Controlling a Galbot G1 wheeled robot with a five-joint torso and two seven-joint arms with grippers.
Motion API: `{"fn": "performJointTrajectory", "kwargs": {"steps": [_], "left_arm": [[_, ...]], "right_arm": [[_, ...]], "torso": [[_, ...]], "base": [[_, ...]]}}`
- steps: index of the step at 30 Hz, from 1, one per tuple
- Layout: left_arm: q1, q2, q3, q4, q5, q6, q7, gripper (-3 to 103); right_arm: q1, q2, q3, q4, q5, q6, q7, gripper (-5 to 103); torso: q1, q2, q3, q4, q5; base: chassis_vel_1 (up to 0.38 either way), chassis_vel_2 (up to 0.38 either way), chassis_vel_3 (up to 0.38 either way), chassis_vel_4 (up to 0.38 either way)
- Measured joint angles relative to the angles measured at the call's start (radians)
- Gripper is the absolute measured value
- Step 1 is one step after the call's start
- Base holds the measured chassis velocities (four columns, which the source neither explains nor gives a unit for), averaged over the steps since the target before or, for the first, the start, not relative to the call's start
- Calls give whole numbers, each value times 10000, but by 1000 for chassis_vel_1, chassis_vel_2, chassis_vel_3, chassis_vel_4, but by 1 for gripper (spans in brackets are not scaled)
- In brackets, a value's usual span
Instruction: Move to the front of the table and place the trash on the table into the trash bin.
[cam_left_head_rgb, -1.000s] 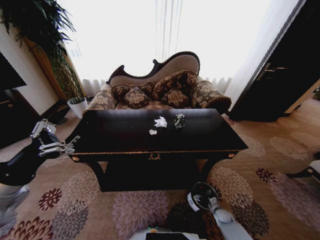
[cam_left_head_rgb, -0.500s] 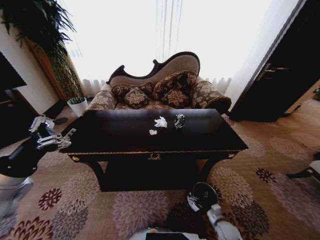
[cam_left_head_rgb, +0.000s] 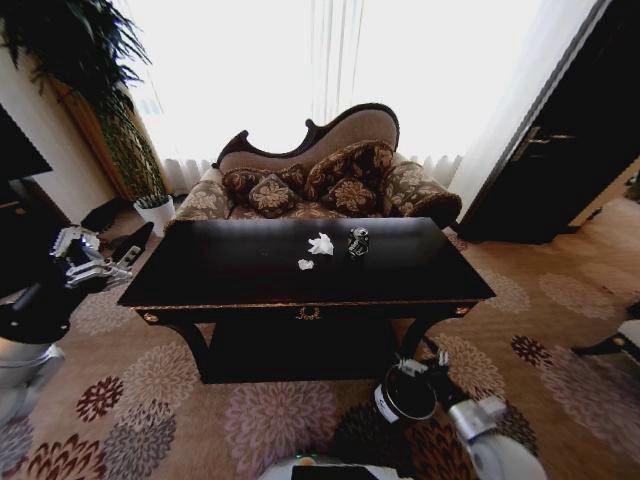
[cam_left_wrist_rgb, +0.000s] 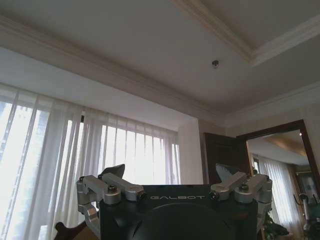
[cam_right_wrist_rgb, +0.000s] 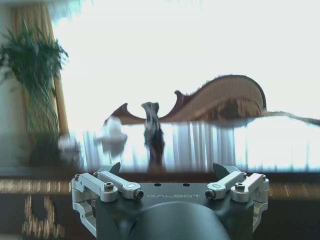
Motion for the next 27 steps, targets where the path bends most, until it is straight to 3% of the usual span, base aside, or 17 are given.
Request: {"fn": "performJointTrajectory", "kwargs": {"steps": [4, 10, 13, 20, 27], "left_arm": [[108, 99, -177, 12, 14, 0, -33, 100], [554, 16, -663, -2, 88, -1, -32, 100], [858, -115, -865, -158, 105, 20, -237, 100], [1680, -327, -1653, -556, 101, 54, -490, 100], [2351, -942, -2146, -918, 115, -31, -416, 100]], "right_arm": [[304, -334, -33, 291, 185, -44, 163, 100], [1102, -1491, -332, 641, 570, -148, 460, 100], [2006, -2245, -1402, 62, 558, 108, 924, 100], [3766, -3195, -3392, -965, 535, 69, 1328, 100], [5607, -3517, -4745, -1696, 532, -278, 1625, 100]], "torso": [[1, -2, 1, -1, 1], [0, -1, 0, -2, 0], [1, -2, 0, -1, 1], [1, -2, 1, -3, 3], [1, -2, 1, 2, 1]], "base": [[0, 0, 0, 0], [0, 0, 0, 0], [0, 0, 0, 0], [0, 0, 0, 0], [0, 0, 0, 0]]}}
